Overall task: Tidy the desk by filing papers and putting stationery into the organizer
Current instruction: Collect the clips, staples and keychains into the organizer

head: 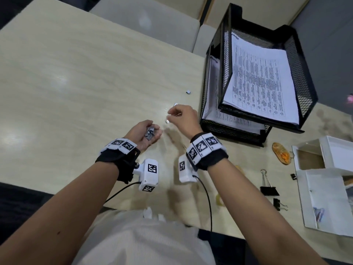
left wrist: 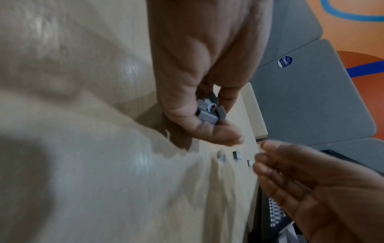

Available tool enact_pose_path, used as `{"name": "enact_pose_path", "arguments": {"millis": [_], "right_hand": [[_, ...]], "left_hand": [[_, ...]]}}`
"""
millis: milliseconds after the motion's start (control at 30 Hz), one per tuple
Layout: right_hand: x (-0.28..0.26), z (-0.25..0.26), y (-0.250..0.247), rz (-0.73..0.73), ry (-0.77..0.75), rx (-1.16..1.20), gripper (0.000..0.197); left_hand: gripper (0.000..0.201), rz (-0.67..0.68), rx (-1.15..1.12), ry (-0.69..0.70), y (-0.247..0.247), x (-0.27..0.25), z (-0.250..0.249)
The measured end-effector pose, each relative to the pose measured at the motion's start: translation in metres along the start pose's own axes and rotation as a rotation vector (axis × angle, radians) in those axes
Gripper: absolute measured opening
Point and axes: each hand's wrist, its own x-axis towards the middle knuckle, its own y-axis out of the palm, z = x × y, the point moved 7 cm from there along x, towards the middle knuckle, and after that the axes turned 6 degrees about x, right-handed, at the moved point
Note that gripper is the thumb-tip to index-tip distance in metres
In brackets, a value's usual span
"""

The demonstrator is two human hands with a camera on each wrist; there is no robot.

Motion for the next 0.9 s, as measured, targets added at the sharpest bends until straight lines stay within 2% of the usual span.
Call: {"name": "enact_pose_path", "arguments": {"millis": [133,267,333,500,767,833,900], "right_hand": [[0.023,-0.011,0.019,0.141,0.006,-0.295,0.027],[0.027,-0.019,0.037,0.192,-0.051,-0.476,0.022],[0.031,-0.021,0.035,0.172,-0.047,-0.474,0.018],[0.054,-0.012,0.005,-0.020,-0.028,-0.367,0.016],[0.066,-0.022,0.023,0.090,-0.063,-0.503,0.020],[0.062,-0.023,0.020,0.062,-0.064,-0.448,0.018],[0.057,-0.015,0.014,0.014,-0.082,-0.295,0.012]], "left_hand": [[0.037,-0.048,-0.030,0.035,-0.007,0.010,-0.016],[0.034,-0.090,-0.093,0.072,-0.008,0.015,-0.030],[0.030,-0.076,-0.139,0.074,-0.006,0.016,-0.034],[0.027,-0.036,-0.163,0.061,0.000,0.018,-0.038],[0.023,-0.107,-0.135,0.106,-0.005,0.020,-0.042],[0.024,-0.103,-0.155,0.120,-0.003,0.019,-0.044],[0.029,-0.094,-0.142,0.123,0.001,0.020,-0.043]]}}
